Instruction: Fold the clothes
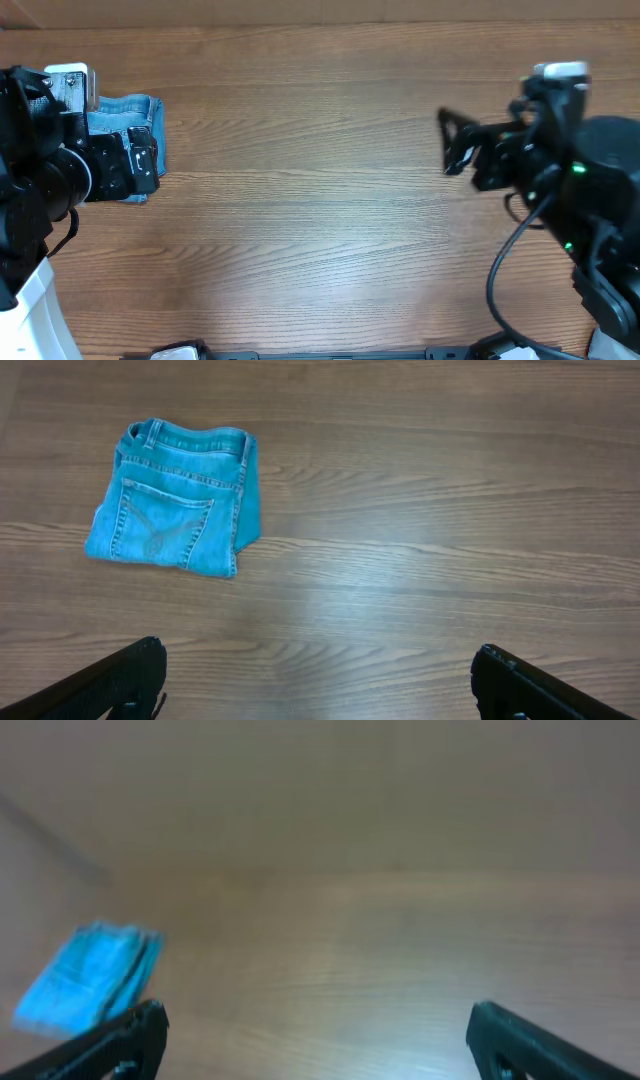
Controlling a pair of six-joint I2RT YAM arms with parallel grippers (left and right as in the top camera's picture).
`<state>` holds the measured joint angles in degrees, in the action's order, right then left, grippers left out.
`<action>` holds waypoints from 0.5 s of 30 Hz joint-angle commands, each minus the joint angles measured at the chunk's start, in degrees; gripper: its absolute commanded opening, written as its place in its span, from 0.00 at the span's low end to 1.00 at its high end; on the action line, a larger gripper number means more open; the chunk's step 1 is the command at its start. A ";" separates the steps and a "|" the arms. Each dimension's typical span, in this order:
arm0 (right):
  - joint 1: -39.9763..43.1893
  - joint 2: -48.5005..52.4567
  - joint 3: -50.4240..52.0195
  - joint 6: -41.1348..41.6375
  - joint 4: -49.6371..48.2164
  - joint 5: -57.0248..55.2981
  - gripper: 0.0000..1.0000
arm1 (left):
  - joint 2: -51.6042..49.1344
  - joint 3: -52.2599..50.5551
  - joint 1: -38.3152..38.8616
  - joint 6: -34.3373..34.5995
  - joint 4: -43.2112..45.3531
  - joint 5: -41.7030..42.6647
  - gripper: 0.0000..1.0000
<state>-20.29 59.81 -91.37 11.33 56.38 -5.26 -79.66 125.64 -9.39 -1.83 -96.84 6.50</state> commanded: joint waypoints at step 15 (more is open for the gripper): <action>16.44 -40.30 62.60 -2.80 -35.74 9.44 1.00 | 0.26 -0.20 0.20 0.57 0.04 -0.76 1.00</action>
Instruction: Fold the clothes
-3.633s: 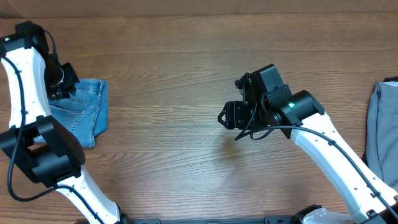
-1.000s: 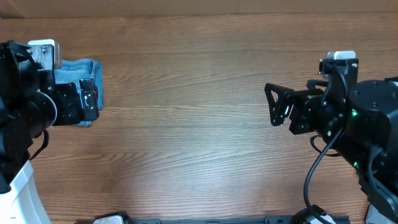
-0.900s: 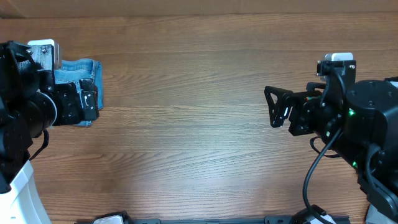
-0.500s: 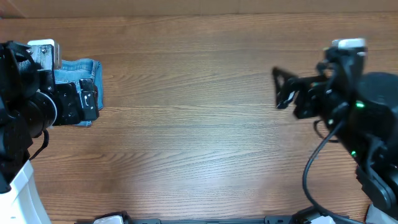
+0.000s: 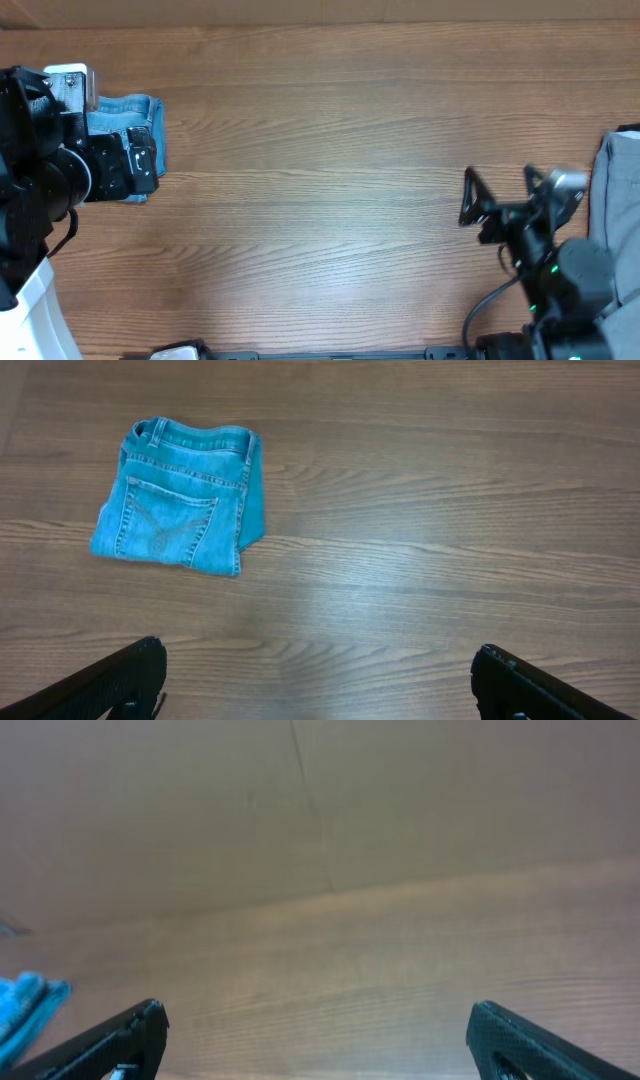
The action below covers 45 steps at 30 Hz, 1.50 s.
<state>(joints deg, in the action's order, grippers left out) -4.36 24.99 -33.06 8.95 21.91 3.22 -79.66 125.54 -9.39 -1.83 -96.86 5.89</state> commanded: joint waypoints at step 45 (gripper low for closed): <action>3.15 -24.83 30.53 -0.02 -12.85 0.74 1.00 | 0.26 -0.09 0.20 0.57 0.07 -0.15 1.00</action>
